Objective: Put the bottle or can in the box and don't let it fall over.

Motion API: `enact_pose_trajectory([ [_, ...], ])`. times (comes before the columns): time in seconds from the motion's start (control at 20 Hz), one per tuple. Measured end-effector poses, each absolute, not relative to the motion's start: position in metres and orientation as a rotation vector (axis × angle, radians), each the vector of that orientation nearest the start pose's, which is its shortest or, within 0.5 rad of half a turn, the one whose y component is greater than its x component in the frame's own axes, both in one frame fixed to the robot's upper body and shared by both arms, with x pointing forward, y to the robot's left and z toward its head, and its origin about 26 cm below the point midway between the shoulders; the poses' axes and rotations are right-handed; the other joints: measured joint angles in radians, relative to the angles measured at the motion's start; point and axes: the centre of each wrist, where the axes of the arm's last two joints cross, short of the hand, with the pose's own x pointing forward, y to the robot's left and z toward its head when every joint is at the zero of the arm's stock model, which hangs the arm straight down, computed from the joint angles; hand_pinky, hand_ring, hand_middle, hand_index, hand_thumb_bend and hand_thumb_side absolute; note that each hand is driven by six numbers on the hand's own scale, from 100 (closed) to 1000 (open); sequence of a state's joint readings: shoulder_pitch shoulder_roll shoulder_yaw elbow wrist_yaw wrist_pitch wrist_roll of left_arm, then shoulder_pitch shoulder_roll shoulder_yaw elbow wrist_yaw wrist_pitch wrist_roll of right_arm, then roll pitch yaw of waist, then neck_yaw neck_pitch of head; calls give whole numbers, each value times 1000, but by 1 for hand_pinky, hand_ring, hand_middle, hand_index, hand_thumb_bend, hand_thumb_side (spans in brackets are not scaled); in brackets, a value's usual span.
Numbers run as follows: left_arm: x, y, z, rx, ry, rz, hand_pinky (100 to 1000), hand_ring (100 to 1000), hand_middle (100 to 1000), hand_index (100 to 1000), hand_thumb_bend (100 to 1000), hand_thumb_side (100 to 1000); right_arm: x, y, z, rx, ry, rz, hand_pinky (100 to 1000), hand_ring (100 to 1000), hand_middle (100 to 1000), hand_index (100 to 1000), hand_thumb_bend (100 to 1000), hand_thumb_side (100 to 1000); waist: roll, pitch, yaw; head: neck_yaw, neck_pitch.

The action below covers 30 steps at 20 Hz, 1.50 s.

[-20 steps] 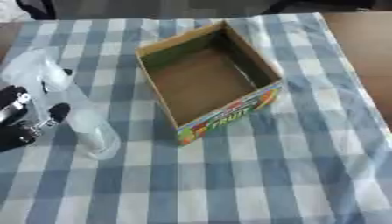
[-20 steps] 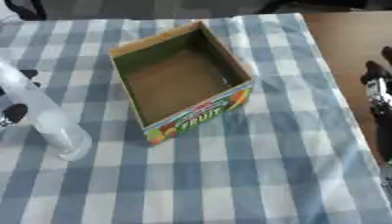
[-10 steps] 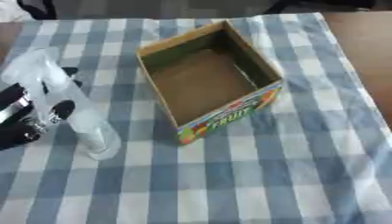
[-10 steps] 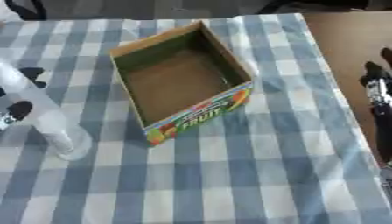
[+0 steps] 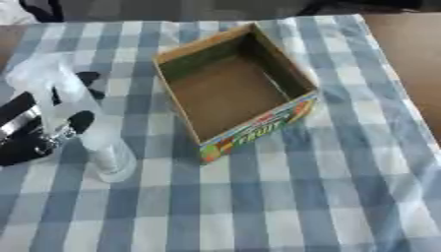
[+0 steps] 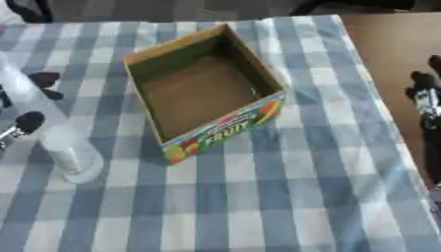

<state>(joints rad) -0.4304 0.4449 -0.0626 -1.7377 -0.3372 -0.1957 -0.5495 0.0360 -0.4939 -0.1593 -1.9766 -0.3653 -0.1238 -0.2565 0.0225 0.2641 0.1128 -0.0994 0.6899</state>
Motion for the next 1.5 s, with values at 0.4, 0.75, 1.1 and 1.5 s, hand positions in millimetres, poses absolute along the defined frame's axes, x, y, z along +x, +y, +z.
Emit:
enact_pose_trajectory([
  [0.4, 350, 267, 191, 227, -1936, -1337, 1000, 1000, 1000, 831, 245, 915, 253, -354, 143, -264, -2099, -114, 947, 955, 1000, 916, 100, 493, -1, 0, 0, 1, -7],
  [0.75, 351, 264, 190, 215, -1922, -1345, 1000, 1000, 1000, 828, 194, 942, 253, -354, 143, -263, -2098, -113, 947, 953, 1000, 916, 100, 505, -1, 0, 2, 1, -7],
  [1.1, 351, 265, 191, 290, -1890, -1368, 1000, 1000, 1000, 828, 131, 903, 253, -354, 143, -262, -2097, -112, 947, 952, 1000, 916, 100, 514, 0, 0, 5, 1, -7],
  [1.5, 351, 265, 191, 319, -1877, -1378, 1000, 1000, 1000, 828, 100, 899, 253, -354, 143, -261, -2096, -110, 947, 952, 1000, 916, 100, 525, 0, 0, 5, 1, -8],
])
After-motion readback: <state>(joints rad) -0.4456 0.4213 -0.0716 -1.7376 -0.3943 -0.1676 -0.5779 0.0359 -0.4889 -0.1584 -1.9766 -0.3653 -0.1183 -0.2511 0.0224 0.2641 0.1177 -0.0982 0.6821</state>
